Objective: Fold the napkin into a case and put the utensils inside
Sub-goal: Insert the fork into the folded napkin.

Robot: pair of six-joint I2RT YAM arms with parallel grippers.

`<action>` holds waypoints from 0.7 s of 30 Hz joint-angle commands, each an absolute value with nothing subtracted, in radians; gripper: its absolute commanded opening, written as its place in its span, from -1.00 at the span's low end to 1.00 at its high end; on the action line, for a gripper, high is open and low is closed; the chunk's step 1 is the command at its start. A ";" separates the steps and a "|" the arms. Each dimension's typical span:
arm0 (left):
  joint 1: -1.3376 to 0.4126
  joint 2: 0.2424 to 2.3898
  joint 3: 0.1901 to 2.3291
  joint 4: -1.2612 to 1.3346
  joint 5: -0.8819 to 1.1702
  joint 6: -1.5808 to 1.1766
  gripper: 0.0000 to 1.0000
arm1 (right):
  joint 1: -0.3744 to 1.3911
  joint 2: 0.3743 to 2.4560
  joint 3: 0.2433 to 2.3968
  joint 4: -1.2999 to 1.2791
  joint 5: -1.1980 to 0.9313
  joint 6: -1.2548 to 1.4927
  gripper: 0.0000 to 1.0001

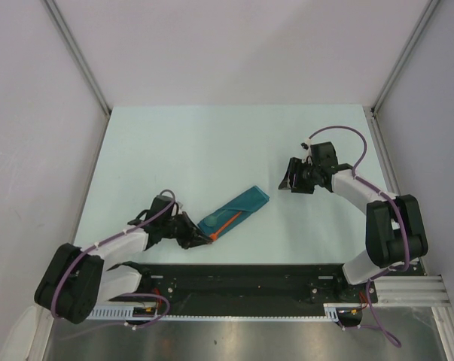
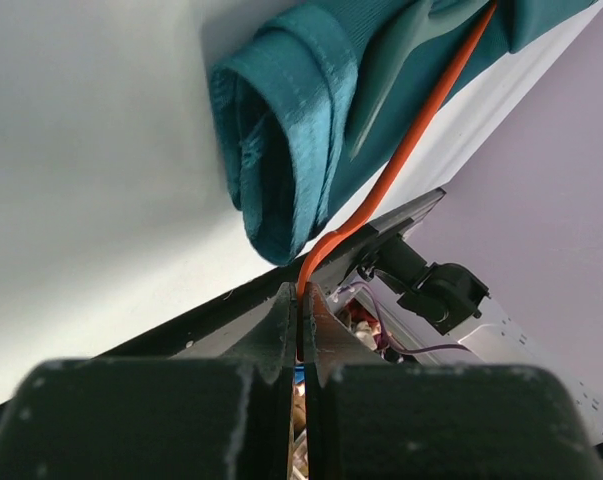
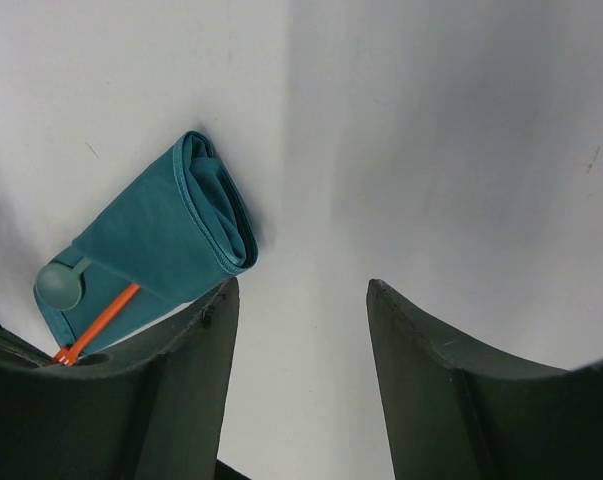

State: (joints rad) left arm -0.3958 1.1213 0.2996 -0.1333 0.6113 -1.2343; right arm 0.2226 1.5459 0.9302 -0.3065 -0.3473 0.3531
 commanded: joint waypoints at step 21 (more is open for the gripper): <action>-0.379 1.425 0.492 0.049 0.686 -1.197 -1.00 | 0.225 1.578 0.936 -0.261 -0.337 0.331 0.17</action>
